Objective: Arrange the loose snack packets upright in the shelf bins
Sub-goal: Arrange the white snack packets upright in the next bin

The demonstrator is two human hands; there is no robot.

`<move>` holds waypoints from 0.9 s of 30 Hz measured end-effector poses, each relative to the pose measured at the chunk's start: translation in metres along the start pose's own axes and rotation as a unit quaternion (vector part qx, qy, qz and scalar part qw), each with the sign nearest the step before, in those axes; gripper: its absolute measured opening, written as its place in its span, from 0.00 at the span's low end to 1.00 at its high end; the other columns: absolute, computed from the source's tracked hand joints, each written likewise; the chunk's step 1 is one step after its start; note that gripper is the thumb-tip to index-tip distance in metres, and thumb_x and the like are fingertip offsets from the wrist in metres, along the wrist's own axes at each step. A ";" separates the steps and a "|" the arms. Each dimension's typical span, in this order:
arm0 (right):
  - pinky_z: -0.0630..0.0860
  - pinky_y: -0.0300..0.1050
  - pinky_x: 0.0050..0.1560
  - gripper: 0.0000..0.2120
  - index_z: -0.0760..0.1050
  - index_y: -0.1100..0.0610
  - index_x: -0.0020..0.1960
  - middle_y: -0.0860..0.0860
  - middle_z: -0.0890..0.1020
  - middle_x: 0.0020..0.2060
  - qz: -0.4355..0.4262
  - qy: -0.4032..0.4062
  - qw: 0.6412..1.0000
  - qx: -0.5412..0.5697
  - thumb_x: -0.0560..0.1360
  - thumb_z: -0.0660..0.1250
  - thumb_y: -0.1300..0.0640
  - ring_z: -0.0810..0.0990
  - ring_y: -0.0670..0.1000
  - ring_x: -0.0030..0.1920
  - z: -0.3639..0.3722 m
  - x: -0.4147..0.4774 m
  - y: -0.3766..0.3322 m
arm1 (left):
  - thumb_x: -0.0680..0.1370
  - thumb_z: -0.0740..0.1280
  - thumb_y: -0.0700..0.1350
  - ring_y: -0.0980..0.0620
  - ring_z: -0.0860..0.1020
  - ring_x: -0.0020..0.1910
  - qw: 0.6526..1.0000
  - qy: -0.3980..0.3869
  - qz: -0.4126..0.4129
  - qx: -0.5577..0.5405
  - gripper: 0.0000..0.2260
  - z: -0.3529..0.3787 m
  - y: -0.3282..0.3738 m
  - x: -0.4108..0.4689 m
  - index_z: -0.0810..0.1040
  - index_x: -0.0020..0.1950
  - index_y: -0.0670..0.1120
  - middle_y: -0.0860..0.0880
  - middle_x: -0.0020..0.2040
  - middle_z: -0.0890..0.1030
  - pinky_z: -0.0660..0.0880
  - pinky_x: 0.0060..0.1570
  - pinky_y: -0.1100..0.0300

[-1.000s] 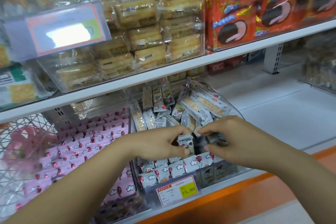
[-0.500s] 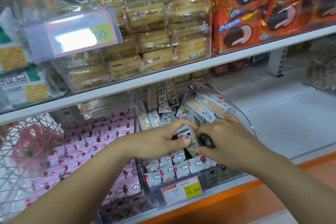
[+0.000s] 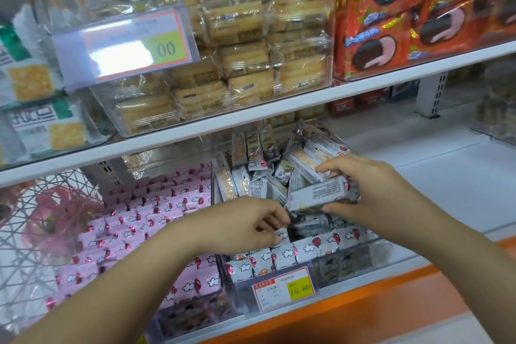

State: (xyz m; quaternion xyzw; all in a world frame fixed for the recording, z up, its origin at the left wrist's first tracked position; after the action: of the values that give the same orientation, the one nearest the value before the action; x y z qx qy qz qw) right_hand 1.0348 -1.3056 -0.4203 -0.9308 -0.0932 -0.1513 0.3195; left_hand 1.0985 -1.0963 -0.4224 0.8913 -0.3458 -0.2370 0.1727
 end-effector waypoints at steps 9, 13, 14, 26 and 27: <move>0.75 0.41 0.43 0.15 0.71 0.46 0.59 0.41 0.76 0.35 0.007 -0.152 0.987 -0.052 0.75 0.69 0.51 0.75 0.40 0.37 0.031 0.005 -0.009 | 0.77 0.68 0.49 0.63 0.78 0.54 0.999 0.045 0.003 -0.005 0.14 0.004 0.000 0.000 0.70 0.62 0.54 0.57 0.57 0.78 0.76 0.56 0.63; 0.74 0.43 0.51 0.14 0.74 0.50 0.64 0.49 0.78 0.53 -0.033 -0.191 0.978 -0.079 0.78 0.63 0.54 0.75 0.45 0.44 0.041 0.009 -0.010 | 0.77 0.68 0.53 0.63 0.77 0.54 0.997 0.070 0.024 0.003 0.17 0.007 0.007 0.005 0.69 0.64 0.57 0.58 0.59 0.77 0.75 0.56 0.65; 0.72 0.42 0.52 0.14 0.75 0.51 0.64 0.48 0.78 0.55 -0.038 -0.191 0.978 -0.078 0.79 0.62 0.56 0.74 0.44 0.46 0.039 0.009 -0.010 | 0.77 0.68 0.54 0.63 0.78 0.53 0.997 0.076 0.031 0.001 0.17 0.008 0.008 0.007 0.70 0.63 0.57 0.58 0.57 0.78 0.76 0.56 0.60; 0.65 0.23 0.46 0.25 0.68 0.39 0.68 0.36 0.70 0.64 0.029 -0.189 0.975 -0.113 0.73 0.70 0.48 0.66 0.27 0.44 -0.009 -0.014 0.022 | 0.80 0.64 0.48 0.62 0.77 0.50 0.996 0.061 0.031 0.062 0.12 0.014 0.011 0.021 0.77 0.62 0.52 0.58 0.51 0.79 0.75 0.52 0.67; 0.66 0.27 0.51 0.26 0.66 0.38 0.69 0.38 0.69 0.66 0.022 -0.204 0.971 -0.122 0.73 0.70 0.48 0.68 0.29 0.49 -0.005 -0.013 0.022 | 0.80 0.64 0.47 0.62 0.78 0.50 0.996 0.060 0.030 0.060 0.11 0.013 0.011 0.021 0.77 0.62 0.52 0.58 0.51 0.79 0.75 0.52 0.67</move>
State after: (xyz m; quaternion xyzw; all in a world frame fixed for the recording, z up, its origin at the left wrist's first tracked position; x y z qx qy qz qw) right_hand 1.0271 -1.3269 -0.4335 -0.9759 -0.1166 0.0385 0.1806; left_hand 1.0990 -1.1206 -0.4343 0.9020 -0.3746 -0.1572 0.1464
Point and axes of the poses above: each hand's wrist, its own x-axis towards the middle knuckle, its own z-axis out of the palm, y = z × x, the point moved 1 cm from there along x, towards the middle knuckle
